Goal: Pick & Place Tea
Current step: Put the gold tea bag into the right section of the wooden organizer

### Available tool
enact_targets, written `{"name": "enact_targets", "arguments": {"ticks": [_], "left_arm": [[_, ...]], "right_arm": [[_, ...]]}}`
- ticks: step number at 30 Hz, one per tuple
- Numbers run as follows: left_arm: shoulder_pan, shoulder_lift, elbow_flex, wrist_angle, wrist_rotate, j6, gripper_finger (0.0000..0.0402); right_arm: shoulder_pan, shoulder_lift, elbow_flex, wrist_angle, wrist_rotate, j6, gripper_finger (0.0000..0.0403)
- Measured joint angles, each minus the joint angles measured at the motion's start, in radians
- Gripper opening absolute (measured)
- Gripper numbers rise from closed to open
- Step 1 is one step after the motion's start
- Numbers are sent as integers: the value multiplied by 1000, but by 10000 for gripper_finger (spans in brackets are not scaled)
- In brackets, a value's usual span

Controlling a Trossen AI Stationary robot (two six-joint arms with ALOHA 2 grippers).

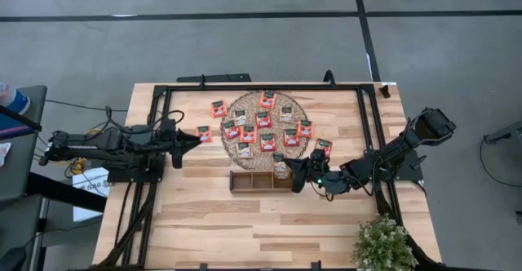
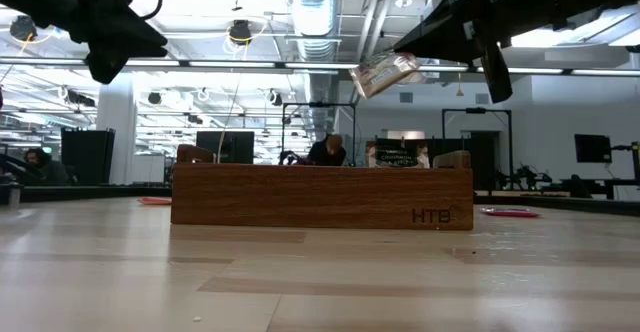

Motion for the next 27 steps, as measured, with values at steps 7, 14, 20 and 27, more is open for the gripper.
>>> {"name": "enact_targets", "arguments": {"ticks": [7, 14, 20, 27], "left_arm": [[0, 2, 0, -37, 0, 0, 76], [0, 2, 0, -52, 0, 3, 76], [0, 2, 0, -52, 1, 4, 76], [0, 2, 0, -53, 0, 6, 76]], "right_arm": [[0, 0, 0, -3, -22, 32, 0], [-2, 0, 0, -2, -52, 1, 0], [26, 0, 0, -73, 28, -127, 0], [61, 18, 0, -163, 98, -116, 0]]}}
